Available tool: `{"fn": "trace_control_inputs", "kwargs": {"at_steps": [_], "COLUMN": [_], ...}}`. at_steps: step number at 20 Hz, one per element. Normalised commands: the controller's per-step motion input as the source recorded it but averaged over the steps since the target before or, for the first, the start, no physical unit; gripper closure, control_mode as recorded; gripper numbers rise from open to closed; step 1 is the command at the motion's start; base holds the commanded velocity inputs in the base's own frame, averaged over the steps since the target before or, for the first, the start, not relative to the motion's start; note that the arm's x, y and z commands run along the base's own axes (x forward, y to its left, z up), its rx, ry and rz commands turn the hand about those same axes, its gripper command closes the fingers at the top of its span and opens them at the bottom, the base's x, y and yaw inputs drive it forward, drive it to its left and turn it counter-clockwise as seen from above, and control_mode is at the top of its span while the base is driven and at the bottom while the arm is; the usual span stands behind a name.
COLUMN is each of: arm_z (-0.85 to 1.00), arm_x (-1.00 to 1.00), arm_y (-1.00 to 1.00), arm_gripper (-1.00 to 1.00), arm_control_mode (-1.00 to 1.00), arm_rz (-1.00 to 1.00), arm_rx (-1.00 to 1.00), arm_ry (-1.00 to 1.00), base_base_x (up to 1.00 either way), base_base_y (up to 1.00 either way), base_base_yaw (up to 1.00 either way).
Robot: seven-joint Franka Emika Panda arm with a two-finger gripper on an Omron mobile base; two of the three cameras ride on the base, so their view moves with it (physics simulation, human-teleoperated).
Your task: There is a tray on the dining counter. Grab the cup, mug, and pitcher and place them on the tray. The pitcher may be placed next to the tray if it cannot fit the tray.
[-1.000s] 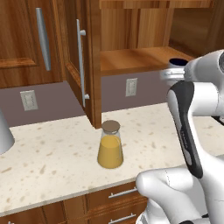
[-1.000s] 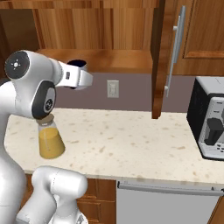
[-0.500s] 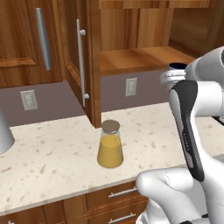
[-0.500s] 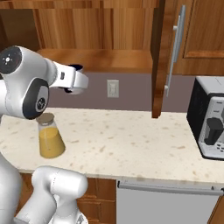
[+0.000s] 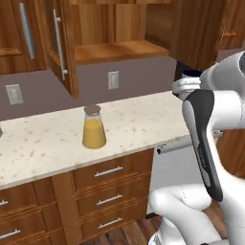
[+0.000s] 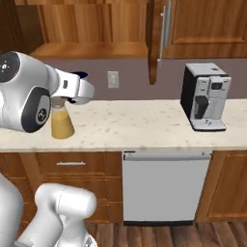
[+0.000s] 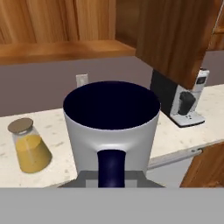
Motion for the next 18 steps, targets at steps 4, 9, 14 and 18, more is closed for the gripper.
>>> {"fn": "trace_control_inputs", "kwargs": {"at_steps": [4,9,14,18], "arm_z": [0.0,0.0,0.0,0.0], "arm_x": [0.0,0.0,0.0,0.0], "arm_y": [0.0,0.0,0.0,0.0], "arm_gripper": [1.0,1.0,1.0,1.0], "arm_control_mode": [1.0,1.0,1.0,1.0], "arm_rz": [0.0,0.0,0.0,0.0], "arm_rx": [0.0,0.0,0.0,0.0], "arm_ry": [0.0,0.0,0.0,0.0], "base_base_x": [-0.67,-0.36,-0.27,-0.08], "base_base_y": [0.0,0.0,0.01,0.05], "base_base_yaw": [-0.66,-0.81,-0.84,-0.83]}}
